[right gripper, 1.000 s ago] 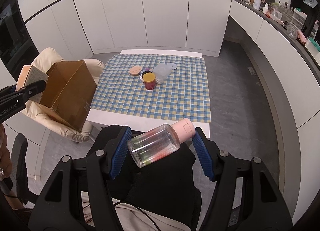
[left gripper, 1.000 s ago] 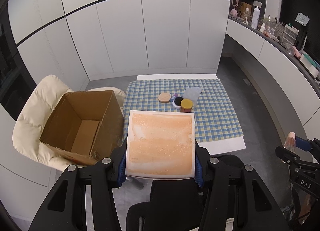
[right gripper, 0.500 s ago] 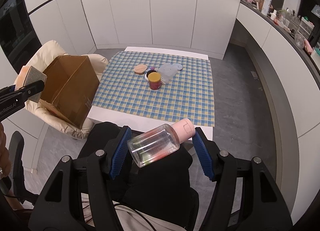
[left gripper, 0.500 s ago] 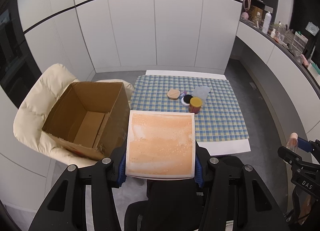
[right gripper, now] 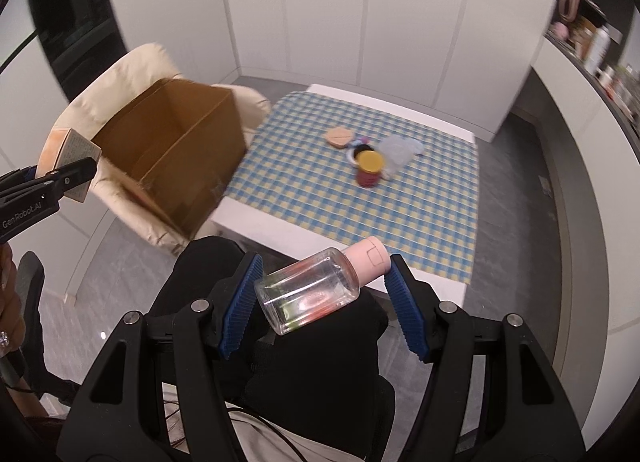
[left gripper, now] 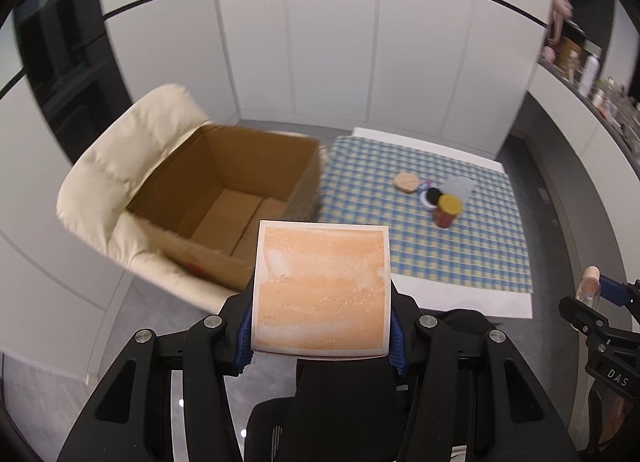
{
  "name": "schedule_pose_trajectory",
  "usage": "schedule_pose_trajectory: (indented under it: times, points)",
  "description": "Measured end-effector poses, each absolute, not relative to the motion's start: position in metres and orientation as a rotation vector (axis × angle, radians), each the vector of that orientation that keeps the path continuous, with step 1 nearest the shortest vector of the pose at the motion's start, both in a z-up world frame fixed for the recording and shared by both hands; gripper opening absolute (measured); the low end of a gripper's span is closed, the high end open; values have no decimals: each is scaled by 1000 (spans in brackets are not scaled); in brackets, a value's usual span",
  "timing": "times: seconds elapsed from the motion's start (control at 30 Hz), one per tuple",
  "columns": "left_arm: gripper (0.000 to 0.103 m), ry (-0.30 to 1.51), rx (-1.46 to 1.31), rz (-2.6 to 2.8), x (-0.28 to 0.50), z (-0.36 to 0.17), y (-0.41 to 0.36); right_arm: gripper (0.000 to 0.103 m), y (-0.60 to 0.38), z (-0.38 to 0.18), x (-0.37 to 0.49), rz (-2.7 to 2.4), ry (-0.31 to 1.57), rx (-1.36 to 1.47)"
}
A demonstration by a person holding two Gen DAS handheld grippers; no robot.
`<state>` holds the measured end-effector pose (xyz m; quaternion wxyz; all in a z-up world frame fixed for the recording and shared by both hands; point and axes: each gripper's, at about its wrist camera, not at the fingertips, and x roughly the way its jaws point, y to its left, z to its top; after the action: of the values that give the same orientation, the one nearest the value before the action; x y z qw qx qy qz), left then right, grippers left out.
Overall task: Organize objects
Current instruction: 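Carry the sponge with the left tool while the right tool carries the bottle over the cardboard box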
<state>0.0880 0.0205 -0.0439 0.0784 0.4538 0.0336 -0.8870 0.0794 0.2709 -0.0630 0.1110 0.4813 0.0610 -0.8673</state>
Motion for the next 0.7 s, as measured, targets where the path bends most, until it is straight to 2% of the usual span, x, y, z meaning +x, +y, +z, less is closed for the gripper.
schedule_pose_trajectory:
  times: [0.7]
  points:
    - [51,256,1327,-2416,114,-59,-90,66,132,-77,57,-2268,371,1312]
